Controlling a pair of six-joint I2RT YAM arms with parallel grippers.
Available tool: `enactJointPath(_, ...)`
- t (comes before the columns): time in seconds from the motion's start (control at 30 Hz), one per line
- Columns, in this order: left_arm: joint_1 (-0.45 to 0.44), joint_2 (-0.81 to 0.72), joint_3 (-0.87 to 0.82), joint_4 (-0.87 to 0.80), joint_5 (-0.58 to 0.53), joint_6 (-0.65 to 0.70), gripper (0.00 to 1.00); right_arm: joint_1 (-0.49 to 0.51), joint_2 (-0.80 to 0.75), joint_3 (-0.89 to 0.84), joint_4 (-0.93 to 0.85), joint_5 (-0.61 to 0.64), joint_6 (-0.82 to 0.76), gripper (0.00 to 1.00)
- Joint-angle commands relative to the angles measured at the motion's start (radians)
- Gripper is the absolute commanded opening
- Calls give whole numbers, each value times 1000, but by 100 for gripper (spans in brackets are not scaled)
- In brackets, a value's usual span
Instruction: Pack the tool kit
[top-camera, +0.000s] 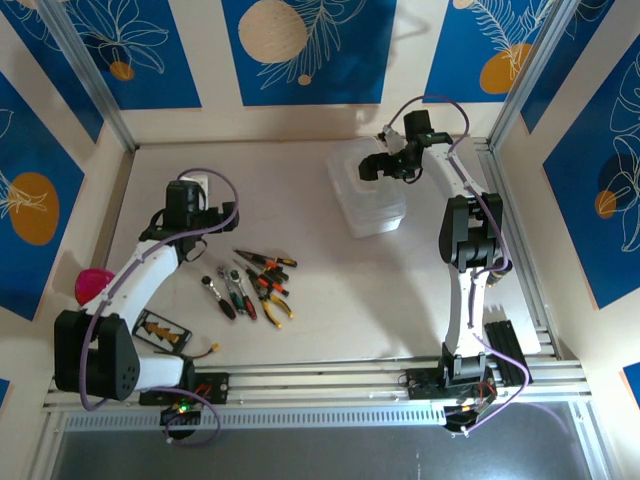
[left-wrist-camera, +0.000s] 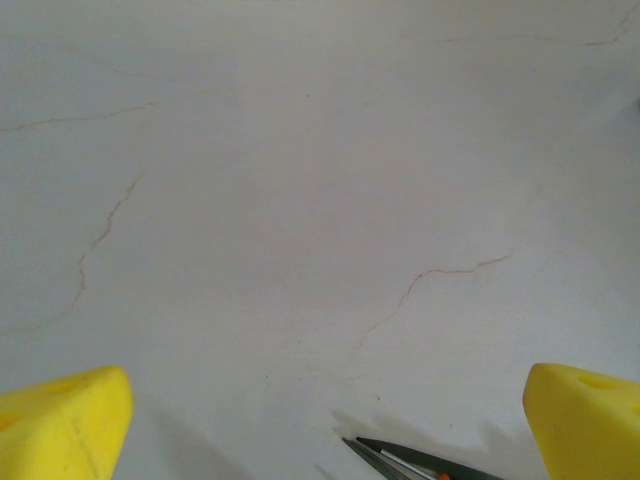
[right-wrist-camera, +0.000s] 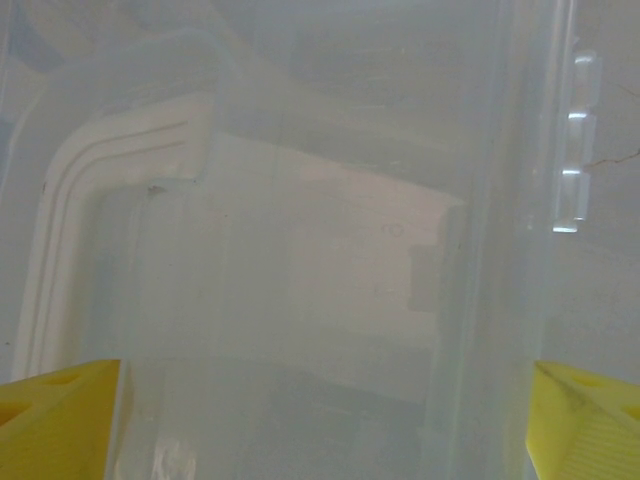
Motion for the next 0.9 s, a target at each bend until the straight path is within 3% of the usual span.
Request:
enactJointPath(0.0,-9,3,-6,22,18,-2,100,8,14,-40,-65,16,4,86)
enactJointPath(0.1,-9,4,-7,20,16,1,100,7,10,-49,-69,19,16,71)
enactJointPath(0.33,-9,1,-14,23,15,2,100,22,-77,-176,-31,35,63,52)
enactJointPath(0.87,-82,49,0,39,32,14,100,129,-530,-785,226,73,299,42)
